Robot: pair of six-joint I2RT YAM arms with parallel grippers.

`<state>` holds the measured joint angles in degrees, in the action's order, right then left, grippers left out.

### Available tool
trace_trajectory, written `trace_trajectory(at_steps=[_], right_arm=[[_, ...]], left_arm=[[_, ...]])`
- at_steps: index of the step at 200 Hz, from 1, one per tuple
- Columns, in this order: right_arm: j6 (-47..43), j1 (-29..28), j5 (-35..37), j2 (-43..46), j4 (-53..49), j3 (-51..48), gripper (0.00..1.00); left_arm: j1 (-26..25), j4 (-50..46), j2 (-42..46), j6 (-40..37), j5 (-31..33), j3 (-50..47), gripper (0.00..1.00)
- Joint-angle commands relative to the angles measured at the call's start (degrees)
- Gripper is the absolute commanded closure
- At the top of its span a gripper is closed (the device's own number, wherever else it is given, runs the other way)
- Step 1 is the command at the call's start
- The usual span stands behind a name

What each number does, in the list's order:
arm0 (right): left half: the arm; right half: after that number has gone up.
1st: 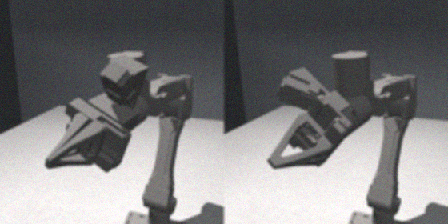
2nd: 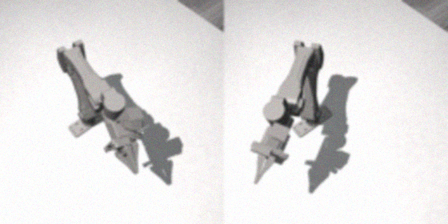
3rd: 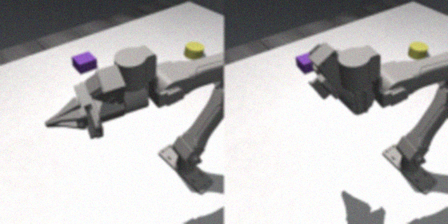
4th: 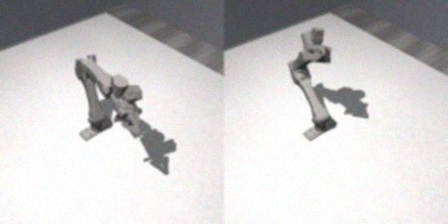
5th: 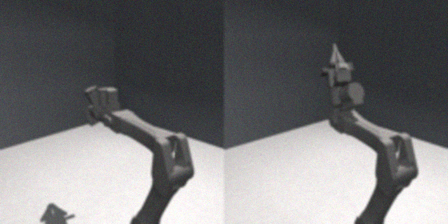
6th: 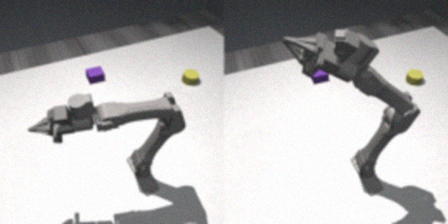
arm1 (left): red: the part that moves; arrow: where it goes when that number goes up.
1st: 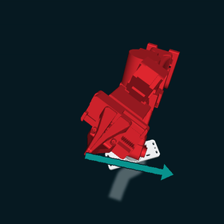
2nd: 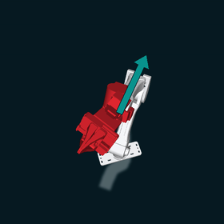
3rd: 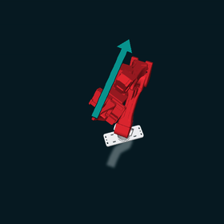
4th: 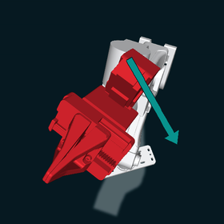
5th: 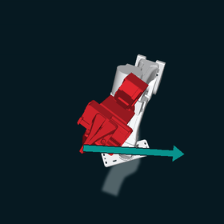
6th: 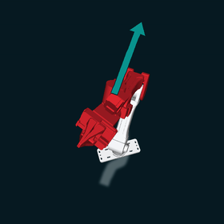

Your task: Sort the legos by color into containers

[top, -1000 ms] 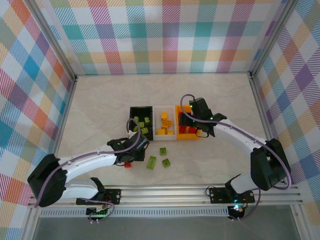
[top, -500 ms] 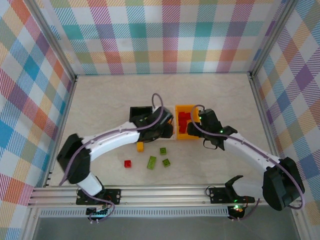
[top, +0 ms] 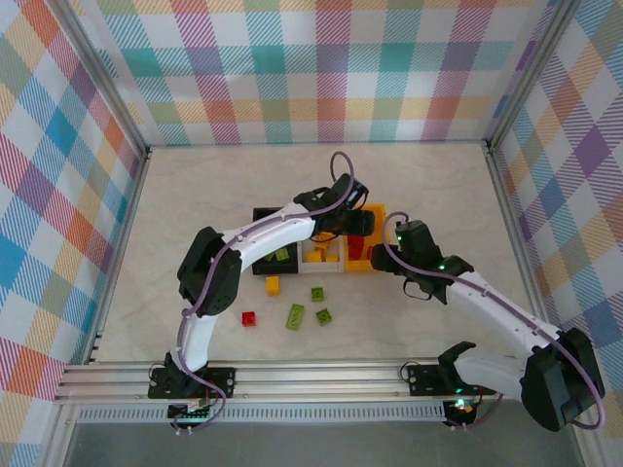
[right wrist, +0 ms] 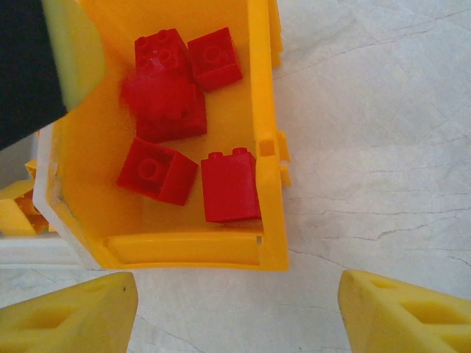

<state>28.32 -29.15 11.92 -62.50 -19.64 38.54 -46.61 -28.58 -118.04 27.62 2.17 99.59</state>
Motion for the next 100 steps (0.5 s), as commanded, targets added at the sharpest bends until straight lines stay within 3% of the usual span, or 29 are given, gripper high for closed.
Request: trace_trajectory(at_steps=[1, 24, 60, 100], right_arm=[[0.78, 0.37, -0.63, 1.96, -0.75, -0.64, 0.27], [0.20, 0.39, -2.76, 3.29, 0.11, -1.05, 0.28], [-0.54, -0.86, -8.74, 2.28, 2.93, -2.00, 0.31], [-1.20, -11.87, -13.90, -5.29, 4.95, -2.16, 0.31]], left_arm=[[0.59, -1.37, 0.76, 0.05, -0.48, 1.71, 0.24], [1.02, 0.39, 4.90, 0.82, 0.72, -1.53, 0.20], [3.22, 5.07, 17.05, 3.40, 2.08, -15.13, 0.14], [4.35, 7.58, 36.70, 7.40, 3.98, -35.66, 0.04]])
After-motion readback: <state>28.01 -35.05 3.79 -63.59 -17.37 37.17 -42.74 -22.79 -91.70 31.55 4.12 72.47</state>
